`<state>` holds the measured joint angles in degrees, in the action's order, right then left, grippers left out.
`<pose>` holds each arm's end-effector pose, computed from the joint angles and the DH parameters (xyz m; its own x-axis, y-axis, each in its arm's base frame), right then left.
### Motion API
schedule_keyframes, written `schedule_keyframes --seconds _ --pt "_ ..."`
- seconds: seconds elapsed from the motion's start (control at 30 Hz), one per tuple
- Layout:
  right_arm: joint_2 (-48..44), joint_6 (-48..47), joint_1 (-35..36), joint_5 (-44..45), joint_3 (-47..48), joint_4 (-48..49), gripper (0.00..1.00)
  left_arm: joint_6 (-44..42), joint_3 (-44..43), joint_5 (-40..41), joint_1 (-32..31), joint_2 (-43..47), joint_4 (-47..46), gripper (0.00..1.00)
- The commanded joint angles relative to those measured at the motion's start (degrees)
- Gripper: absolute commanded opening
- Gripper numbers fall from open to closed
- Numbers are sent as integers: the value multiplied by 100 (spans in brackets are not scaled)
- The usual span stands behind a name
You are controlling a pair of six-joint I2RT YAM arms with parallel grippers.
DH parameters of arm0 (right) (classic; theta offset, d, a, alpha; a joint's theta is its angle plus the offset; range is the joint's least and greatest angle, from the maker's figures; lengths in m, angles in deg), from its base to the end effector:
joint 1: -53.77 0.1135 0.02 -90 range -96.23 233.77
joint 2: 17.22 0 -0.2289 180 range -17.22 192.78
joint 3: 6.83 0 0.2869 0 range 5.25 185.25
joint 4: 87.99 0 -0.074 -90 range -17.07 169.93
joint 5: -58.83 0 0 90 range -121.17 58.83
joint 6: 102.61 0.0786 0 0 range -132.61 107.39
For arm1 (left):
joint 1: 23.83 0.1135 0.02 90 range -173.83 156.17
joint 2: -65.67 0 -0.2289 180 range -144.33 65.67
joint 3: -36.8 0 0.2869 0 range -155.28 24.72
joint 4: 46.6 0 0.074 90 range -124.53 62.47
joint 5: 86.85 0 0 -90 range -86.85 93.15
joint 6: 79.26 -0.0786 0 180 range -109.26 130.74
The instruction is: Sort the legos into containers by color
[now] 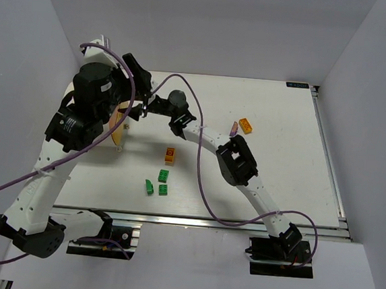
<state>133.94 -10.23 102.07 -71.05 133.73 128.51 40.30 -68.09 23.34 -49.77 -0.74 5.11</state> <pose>0.3770 0.4989 0.2298 0.2506 0.3292 -0.9104 -0.9679 0.0662 -0.2425 0.2788 -0.1055 0.4680 -0.2325 -0.4018 -0.8857 -0.0072 0.9114 -0.4115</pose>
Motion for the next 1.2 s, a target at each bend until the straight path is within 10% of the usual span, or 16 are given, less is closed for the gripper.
schedule_keyframes --seconds 0.0,0.27,0.63,1.17 --pt "186 -140 49 164 378 275 60 67 149 -173 18 190 -158 98" --pt "301 -211 66 305 414 354 36 67 246 -226 18 252 -167 98" --pt "266 -387 75 428 397 626 50 67 317 -305 18 251 -220 98" --pt "231 -290 92 402 467 802 41 146 448 -357 18 287 -264 98"
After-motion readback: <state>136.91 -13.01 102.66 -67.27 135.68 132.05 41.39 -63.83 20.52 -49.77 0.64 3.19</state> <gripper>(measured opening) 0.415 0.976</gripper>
